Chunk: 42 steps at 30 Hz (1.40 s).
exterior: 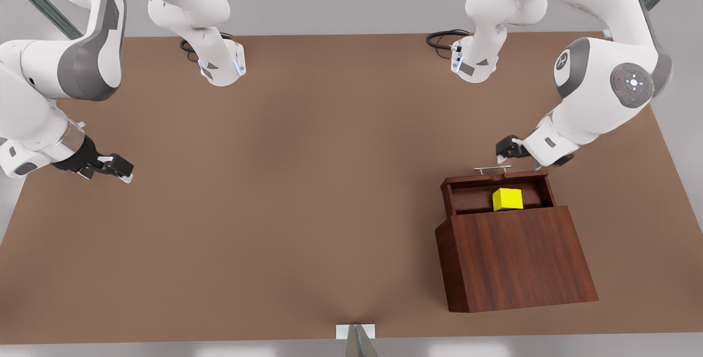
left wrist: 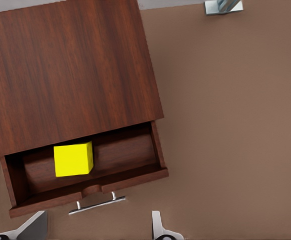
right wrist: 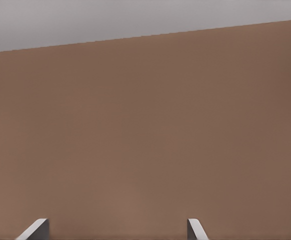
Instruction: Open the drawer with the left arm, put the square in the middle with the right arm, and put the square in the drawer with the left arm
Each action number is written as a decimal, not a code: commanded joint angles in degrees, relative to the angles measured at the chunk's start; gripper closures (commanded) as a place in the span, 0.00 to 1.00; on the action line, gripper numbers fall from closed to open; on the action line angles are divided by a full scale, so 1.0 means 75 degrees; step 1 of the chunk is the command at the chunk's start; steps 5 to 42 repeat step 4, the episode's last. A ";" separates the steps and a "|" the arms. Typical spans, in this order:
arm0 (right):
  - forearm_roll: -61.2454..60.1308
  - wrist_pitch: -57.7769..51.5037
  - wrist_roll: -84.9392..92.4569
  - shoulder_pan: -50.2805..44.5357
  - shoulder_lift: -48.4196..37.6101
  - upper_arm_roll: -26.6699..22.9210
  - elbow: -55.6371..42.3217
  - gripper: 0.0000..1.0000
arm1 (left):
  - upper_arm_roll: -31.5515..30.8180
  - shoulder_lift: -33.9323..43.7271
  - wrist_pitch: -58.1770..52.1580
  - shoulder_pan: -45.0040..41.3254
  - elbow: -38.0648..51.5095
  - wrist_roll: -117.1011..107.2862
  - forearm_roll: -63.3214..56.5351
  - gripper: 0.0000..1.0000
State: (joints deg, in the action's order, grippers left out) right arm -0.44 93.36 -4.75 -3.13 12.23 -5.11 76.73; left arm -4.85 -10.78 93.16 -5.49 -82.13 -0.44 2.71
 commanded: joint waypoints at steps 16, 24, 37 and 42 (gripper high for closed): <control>0.0000 -0.0002 0.0012 0.0007 -0.0013 0.0001 0.0000 0.00 | -0.0314 0.0101 0.0212 0.0275 -0.0147 -0.0024 -0.1041 0.00; 0.0000 -0.0002 0.0012 0.0007 -0.0013 0.0001 0.0000 0.00 | -0.0314 0.0101 0.0212 0.0275 -0.0147 -0.0024 -0.1041 0.00; 0.0000 -0.0002 0.0012 0.0007 -0.0013 0.0001 0.0000 0.00 | -0.0314 0.0101 0.0212 0.0275 -0.0147 -0.0024 -0.1041 0.00; 0.0000 -0.0002 0.0012 0.0007 -0.0013 0.0001 0.0000 0.00 | -0.0314 0.0101 0.0212 0.0275 -0.0147 -0.0024 -0.1041 0.00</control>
